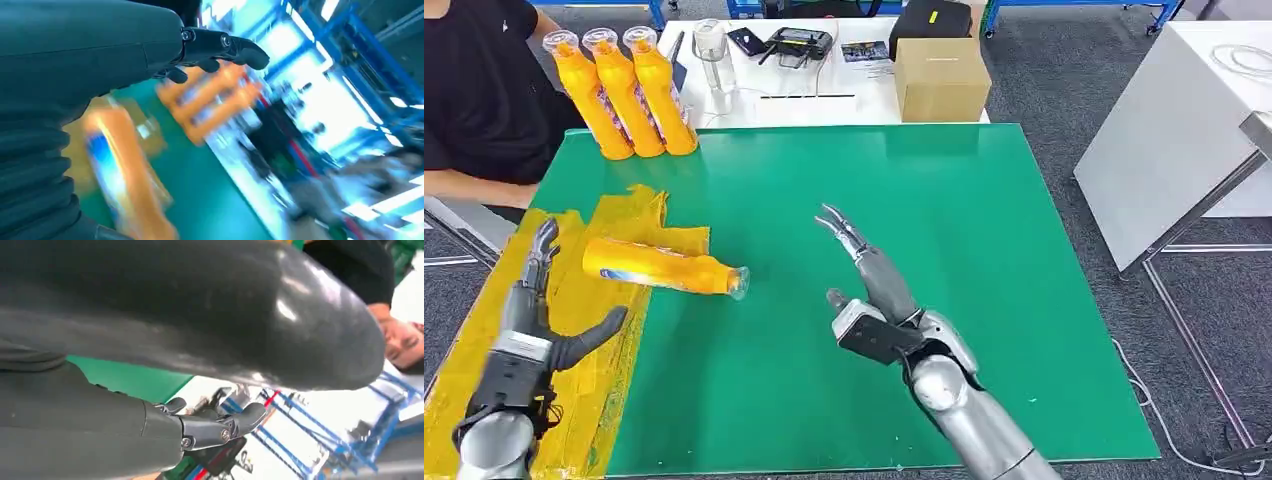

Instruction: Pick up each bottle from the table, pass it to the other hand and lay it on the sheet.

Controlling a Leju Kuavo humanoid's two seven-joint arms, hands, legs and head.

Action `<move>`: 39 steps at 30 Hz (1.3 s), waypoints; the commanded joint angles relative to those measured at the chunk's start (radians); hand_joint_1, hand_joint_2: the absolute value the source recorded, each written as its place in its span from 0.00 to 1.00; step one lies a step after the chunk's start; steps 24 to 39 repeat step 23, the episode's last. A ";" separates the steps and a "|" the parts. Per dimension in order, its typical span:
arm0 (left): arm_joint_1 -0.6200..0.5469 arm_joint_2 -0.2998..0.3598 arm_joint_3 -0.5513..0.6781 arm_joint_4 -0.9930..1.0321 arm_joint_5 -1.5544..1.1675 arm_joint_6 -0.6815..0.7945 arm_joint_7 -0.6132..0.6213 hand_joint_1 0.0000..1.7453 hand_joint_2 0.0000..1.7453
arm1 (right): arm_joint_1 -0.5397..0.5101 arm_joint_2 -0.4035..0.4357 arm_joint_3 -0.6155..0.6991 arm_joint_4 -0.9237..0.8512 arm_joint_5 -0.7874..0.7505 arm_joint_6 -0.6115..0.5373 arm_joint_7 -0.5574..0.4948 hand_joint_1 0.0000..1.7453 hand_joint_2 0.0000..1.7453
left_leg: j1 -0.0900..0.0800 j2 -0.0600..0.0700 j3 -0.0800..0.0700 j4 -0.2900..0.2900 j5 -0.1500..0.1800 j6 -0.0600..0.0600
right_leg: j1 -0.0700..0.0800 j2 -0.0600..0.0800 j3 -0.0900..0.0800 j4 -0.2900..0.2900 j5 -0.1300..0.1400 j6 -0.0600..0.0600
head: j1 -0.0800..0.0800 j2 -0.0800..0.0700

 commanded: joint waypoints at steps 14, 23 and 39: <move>-0.046 -0.180 -0.176 -0.001 0.290 -0.203 0.048 0.00 0.00 | 0.074 0.100 -0.003 -0.081 0.107 -0.129 0.002 0.00 0.00 | 0.000 -0.003 0.002 -0.001 -0.001 0.000 | 0.000 -0.003 0.003 -0.001 -0.001 0.000 | 0.000 0.000; -0.023 -0.208 -0.160 -0.027 0.364 -0.204 0.032 0.00 0.00 | 0.107 0.127 -0.021 -0.123 0.070 -0.199 -0.041 0.00 0.00 | 0.000 0.000 0.002 -0.001 -0.001 0.000 | 0.000 0.000 0.002 -0.001 -0.001 0.000 | 0.000 0.000; -0.023 -0.208 -0.160 -0.027 0.364 -0.204 0.032 0.00 0.00 | 0.107 0.127 -0.021 -0.123 0.070 -0.199 -0.041 0.00 0.00 | 0.000 0.000 0.002 -0.001 -0.001 0.000 | 0.000 0.000 0.002 -0.001 -0.001 0.000 | 0.000 0.000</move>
